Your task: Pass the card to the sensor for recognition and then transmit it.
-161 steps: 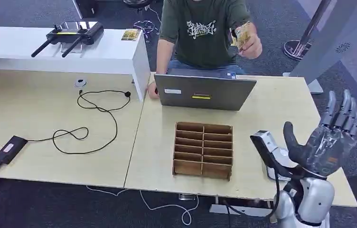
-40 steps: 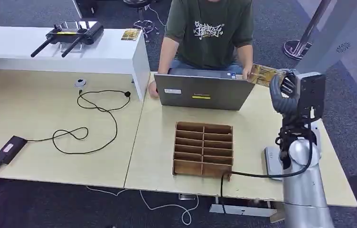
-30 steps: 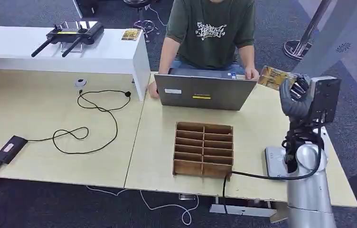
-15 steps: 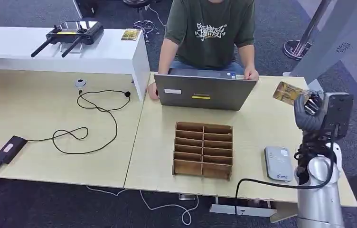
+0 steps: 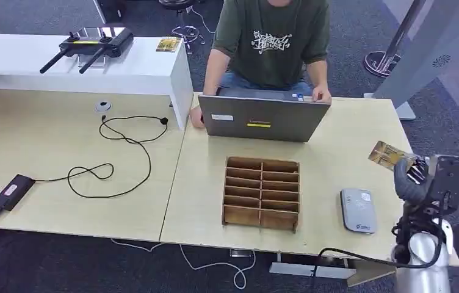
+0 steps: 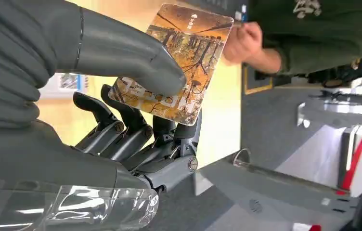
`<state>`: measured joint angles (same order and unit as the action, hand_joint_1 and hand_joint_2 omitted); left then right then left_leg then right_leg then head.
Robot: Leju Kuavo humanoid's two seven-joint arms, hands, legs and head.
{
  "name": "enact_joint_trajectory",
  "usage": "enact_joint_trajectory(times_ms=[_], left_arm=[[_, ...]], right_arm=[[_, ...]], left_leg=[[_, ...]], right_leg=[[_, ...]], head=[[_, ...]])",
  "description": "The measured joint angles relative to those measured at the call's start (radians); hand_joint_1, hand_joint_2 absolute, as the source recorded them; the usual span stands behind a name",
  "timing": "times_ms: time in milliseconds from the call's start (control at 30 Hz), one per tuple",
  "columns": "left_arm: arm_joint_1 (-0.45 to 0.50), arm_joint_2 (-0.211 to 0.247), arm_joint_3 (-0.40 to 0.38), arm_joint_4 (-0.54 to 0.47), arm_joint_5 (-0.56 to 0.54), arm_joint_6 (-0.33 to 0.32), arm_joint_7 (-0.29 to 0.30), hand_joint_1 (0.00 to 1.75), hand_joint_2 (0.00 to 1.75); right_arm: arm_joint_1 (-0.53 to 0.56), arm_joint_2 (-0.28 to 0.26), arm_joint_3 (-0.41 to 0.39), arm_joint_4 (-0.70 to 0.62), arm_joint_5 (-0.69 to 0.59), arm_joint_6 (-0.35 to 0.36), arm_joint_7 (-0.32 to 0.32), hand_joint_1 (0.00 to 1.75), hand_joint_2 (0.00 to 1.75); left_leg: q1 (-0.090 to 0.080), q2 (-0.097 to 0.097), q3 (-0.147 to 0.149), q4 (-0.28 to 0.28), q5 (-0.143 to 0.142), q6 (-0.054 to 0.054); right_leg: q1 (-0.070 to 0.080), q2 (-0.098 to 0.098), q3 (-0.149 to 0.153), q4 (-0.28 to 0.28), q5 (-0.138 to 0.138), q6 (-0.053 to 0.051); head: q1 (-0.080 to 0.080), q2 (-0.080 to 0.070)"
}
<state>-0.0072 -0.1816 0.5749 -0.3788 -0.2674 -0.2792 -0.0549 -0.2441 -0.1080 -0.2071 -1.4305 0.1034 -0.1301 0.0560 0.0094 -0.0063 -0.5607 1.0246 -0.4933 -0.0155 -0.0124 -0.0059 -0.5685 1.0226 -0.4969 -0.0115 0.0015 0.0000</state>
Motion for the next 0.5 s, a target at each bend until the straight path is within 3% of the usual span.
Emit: enact_joint_trajectory(times_ms=[500], left_arm=[[0.000,0.002,-0.019,0.007,0.029,0.000,-0.019,0.00,0.00]], right_arm=[[0.099,0.000,-0.069,-0.002,-0.001,-0.002,0.016,1.75,1.75]], left_leg=[[0.000,0.000,0.000,0.000,0.000,0.000]], right_leg=[[0.000,0.000,0.000,0.000,0.000,0.000]], head=[[0.000,0.000]])
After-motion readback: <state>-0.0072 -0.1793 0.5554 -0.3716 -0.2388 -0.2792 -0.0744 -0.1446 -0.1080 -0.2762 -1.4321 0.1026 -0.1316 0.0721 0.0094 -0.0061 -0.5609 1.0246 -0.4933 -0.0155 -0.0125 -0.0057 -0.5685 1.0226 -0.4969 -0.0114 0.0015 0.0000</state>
